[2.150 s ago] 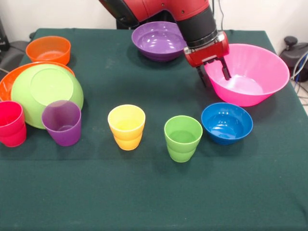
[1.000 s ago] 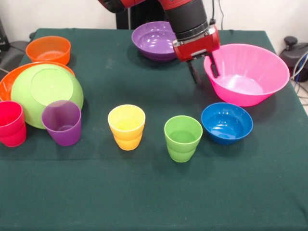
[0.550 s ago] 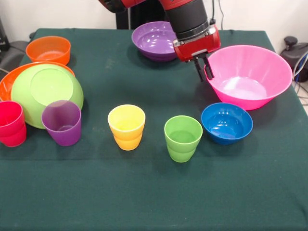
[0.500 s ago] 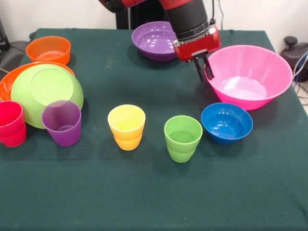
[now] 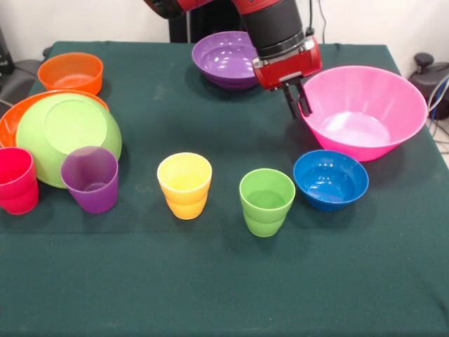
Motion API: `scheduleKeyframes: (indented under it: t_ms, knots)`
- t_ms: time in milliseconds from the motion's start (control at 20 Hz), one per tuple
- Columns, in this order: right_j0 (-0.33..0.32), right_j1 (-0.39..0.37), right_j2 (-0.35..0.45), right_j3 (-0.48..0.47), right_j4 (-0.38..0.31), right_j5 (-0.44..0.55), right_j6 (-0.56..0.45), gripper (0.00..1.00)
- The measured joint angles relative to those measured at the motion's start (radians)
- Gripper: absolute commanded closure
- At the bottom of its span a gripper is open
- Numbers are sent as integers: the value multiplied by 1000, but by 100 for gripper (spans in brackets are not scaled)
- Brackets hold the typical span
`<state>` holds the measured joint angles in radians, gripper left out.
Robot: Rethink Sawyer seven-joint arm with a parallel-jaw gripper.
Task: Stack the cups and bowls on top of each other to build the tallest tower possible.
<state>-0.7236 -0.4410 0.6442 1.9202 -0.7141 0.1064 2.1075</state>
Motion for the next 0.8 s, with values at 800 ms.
scheduleKeyframes:
  t_ms: [800]
  knots:
    - [-36, -135, 81, 87, 145, 82, 0, 100]
